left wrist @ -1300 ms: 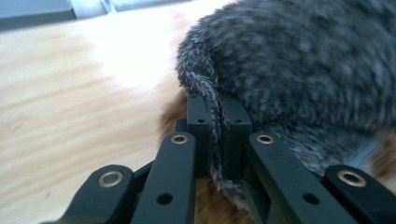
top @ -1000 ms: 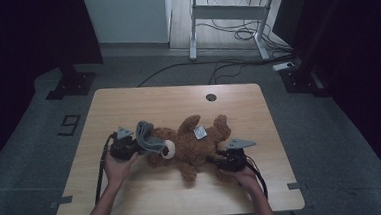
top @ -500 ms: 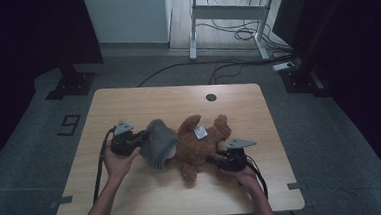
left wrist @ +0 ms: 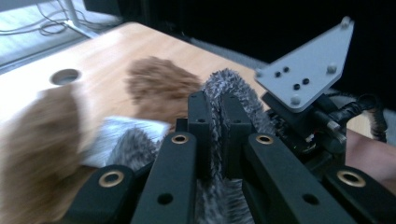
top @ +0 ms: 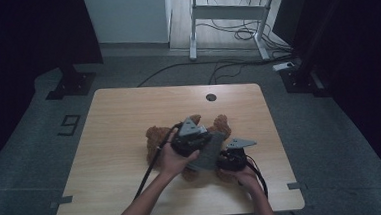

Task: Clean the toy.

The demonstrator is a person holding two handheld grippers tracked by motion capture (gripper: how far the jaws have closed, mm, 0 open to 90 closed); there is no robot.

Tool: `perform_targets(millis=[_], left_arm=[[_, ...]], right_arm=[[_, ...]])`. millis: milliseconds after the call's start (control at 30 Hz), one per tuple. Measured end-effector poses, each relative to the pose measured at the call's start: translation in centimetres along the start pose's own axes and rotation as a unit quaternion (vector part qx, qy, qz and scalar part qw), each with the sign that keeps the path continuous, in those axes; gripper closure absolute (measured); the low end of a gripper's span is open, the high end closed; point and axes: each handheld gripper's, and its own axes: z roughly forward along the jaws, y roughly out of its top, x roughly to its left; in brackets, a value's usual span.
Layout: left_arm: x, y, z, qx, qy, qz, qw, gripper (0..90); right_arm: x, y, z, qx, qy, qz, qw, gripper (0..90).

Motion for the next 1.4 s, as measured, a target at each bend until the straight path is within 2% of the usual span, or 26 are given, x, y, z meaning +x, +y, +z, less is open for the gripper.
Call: perform_targets(millis=[100,167,233,267,400,467,600,700,800,833,900,967,1067,1133,1167,1267,1333,1400], left_arm=[[-0.1,-0.3,2.4,0.042,0.038,0.015,0.9983,84.4],[0.5,-0.9,3.1,0.054,0.041,-0.003,0.9977,84.3],[1.3,-1.5,3.0,0.047,0.035,-0.024,0.9980,84.4],[1.4,-1.6,2.8,0.046,0.035,-0.027,0.9980,84.4],[1.7,-1.9,1.3,0.043,0.061,-0.020,0.9970,84.2],[2.1,-2.1,0.4,0.042,0.073,-0.024,0.9962,84.2],[3.5,-3.0,-2.1,0.041,0.109,-0.032,0.9927,84.2],[4.9,-3.9,-3.8,0.037,0.124,-0.046,0.9906,84.2],[6.4,-4.8,-5.7,0.026,0.134,-0.070,0.9881,83.9],[7.1,-5.2,-6.6,0.018,0.134,-0.085,0.9871,83.8],[7.7,-5.6,-7.5,0.010,0.134,-0.099,0.9860,83.8],[8.1,-6.0,-8.3,0.008,0.143,-0.101,0.9845,83.8],[9.0,-7.0,-9.7,0.005,0.159,-0.110,0.9811,83.9],[9.6,-7.8,-10.3,0.006,0.166,-0.121,0.9788,84.0],[10.0,-8.6,-10.6,0.012,0.170,-0.128,0.9770,84.0],[10.7,-10.4,-10.8,0.024,0.174,-0.145,0.9737,84.2],[10.9,-11.4,-10.8,0.030,0.176,-0.151,0.9722,84.4],[11.1,-12.6,-10.6,0.046,0.184,-0.152,0.9699,84.6]], right_arm=[[0.0,0.0,0.0,0.002,-0.001,-0.001,1.0000,60.1],[0.1,0.0,0.0,0.002,-0.002,-0.003,1.0000,60.1],[0.1,0.0,0.0,0.003,-0.002,-0.002,1.0000,60.1],[0.0,0.0,0.0,0.002,-0.002,-0.002,1.0000,60.1],[0.1,0.0,0.0,0.002,-0.003,-0.003,1.0000,60.1],[0.1,0.0,0.0,0.001,-0.004,-0.002,1.0000,60.1],[0.0,0.0,0.0,0.000,-0.003,0.000,1.0000,60.2],[0.0,0.0,0.0,0.000,-0.003,0.001,1.0000,60.1],[0.0,0.0,0.0,0.000,-0.003,0.000,1.0000,60.1],[0.1,0.0,0.0,-0.001,-0.004,0.000,1.0000,60.1],[0.0,0.0,0.0,-0.001,-0.003,0.002,1.0000,60.1],[0.0,0.0,0.0,-0.001,-0.003,0.002,1.0000,60.1],[0.0,-0.1,0.0,-0.001,-0.003,0.003,1.0000,60.1],[0.0,-0.1,0.0,-0.001,-0.003,0.004,1.0000,60.2],[0.0,-0.1,0.0,-0.001,-0.003,0.004,1.0000,60.1],[0.0,-0.1,0.1,-0.002,-0.003,0.005,1.0000,60.2],[0.0,-0.1,0.1,-0.002,-0.003,0.005,1.0000,60.1],[0.0,-0.1,0.1,-0.002,-0.003,0.005,1.0000,60.1]])
